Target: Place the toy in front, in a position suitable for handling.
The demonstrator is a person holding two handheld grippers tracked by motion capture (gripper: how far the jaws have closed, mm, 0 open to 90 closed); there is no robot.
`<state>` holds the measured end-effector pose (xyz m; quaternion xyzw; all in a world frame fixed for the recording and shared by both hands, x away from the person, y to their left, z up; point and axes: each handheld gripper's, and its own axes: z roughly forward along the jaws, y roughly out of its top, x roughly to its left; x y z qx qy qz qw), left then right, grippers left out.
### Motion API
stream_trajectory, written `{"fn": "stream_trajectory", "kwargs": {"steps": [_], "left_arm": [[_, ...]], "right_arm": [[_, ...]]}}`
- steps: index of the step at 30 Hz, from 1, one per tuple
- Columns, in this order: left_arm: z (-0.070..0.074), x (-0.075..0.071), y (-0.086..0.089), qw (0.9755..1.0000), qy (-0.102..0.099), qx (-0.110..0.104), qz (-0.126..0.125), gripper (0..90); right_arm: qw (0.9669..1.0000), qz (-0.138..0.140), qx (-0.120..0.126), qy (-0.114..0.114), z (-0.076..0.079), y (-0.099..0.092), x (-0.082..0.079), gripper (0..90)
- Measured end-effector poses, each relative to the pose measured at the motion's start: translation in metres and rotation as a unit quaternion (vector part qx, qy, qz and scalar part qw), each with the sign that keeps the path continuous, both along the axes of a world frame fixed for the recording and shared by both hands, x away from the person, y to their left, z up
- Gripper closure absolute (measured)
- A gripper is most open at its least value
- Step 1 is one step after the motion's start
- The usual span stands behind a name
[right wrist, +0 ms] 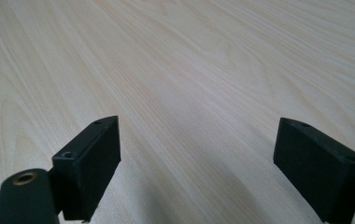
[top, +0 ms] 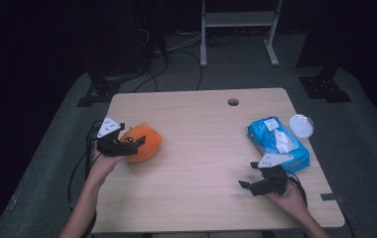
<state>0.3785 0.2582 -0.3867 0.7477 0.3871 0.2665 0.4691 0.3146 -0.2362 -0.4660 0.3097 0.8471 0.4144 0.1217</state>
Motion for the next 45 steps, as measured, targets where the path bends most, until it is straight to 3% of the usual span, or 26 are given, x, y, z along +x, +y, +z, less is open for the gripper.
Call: {"fn": "stream_trajectory", "kwargs": {"steps": [4, 7, 13, 28, 31, 32, 33, 39, 42, 45], "left_arm": [[-0.011, 0.008, 0.007, 0.9998, 0.015, -0.006, 0.012, 3.9], [-0.024, 0.017, 0.01, 0.999, 0.04, -0.008, 0.021, 3.9], [-0.039, 0.02, 0.008, 0.9979, 0.063, 0.001, 0.014, 3.4], [-0.052, 0.016, 0.004, 0.9967, 0.062, 0.048, -0.021, 2.6], [-0.05, 0.016, 0.004, 0.9964, 0.066, 0.053, -0.004, 15.4], [-0.049, 0.016, 0.003, 0.9963, 0.069, 0.051, 0.0, 15.4], [-0.046, 0.016, 0.002, 0.996, 0.07, 0.056, 0.005, 22.2], [-0.035, 0.016, -0.004, 0.996, 0.064, 0.061, 0.01, 36.1], [-0.031, 0.016, -0.004, 0.9963, 0.061, 0.059, 0.008, 38.9], [-0.025, 0.014, -0.004, 0.9977, 0.047, 0.045, 0.021, 39.5]], "right_arm": [[1.0, 0.002, 0.0, -0.001, 0.001, 0.001, -0.001, 13.9], [1.0, 0.005, 0.002, 0.006, 0.0, 0.003, -0.001, 13.9], [0.9999, 0.012, 0.008, 0.003, 0.002, 0.006, -0.003, 13.9], [0.9998, 0.019, 0.003, 0.002, 0.003, 0.008, -0.005, 13.9], [0.9998, 0.017, 0.007, 0.002, 0.003, 0.008, -0.005, 13.9], [0.9998, 0.017, 0.007, 0.002, 0.003, 0.008, -0.005, 13.9], [0.9998, 0.018, 0.005, 0.004, 0.003, 0.009, -0.005, 13.9], [0.9998, 0.019, 0.005, -0.006, 0.005, 0.006, -0.007, 13.9], [0.9998, 0.016, 0.008, -0.003, 0.006, 0.005, -0.007, 13.9], [0.9999, 0.013, 0.008, -0.004, 0.006, 0.001, -0.006, 13.9]]}}
